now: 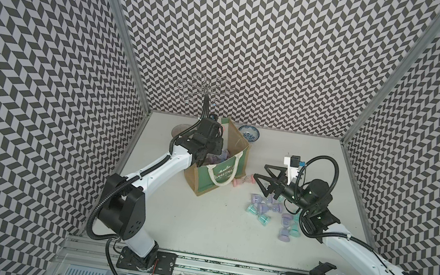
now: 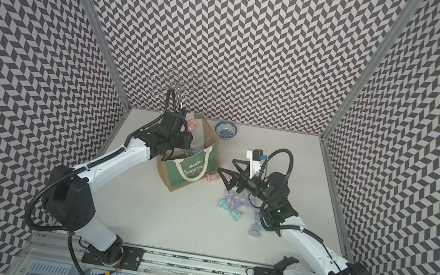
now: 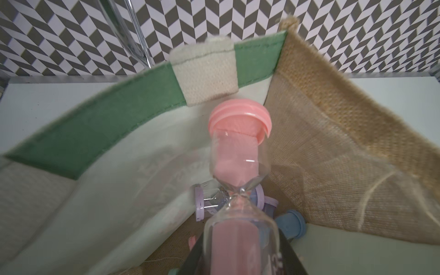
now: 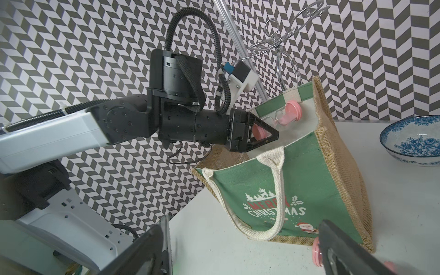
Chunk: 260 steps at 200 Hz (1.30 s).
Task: Put the hourglass into the canvas bag
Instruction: Place the hourglass in the canvas bag.
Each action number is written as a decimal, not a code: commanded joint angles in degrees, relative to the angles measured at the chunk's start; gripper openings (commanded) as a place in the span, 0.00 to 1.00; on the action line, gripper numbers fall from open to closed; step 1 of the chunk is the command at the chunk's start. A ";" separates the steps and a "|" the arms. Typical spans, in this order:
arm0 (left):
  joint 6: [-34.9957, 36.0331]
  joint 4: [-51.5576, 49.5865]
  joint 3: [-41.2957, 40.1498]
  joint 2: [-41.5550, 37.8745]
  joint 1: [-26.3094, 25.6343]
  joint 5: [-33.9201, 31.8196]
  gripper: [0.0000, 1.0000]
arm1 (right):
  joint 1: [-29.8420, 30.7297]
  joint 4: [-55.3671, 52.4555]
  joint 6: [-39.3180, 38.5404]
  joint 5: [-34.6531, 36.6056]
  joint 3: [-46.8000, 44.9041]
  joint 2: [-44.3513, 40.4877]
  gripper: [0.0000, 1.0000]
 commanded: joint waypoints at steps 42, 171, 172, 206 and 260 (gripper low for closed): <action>0.16 1.56 2.73 6.35 2.17 1.13 0.36 | 0.49 1.46 -0.74 0.26 2.05 0.13 0.99; -0.93 2.18 1.32 6.90 2.44 0.80 0.57 | 0.53 0.38 -0.21 2.90 1.44 -1.02 0.99; -0.94 2.18 1.32 6.84 2.46 0.85 0.58 | 0.50 0.37 -0.20 2.91 1.48 -1.02 0.99; -1.30 2.53 0.64 3.11 2.37 2.52 0.63 | 0.47 -0.55 0.19 4.15 1.35 -1.27 0.99; -2.27 3.55 -1.80 -4.75 2.11 4.32 0.65 | 0.40 -1.79 1.89 6.05 1.17 -2.81 0.99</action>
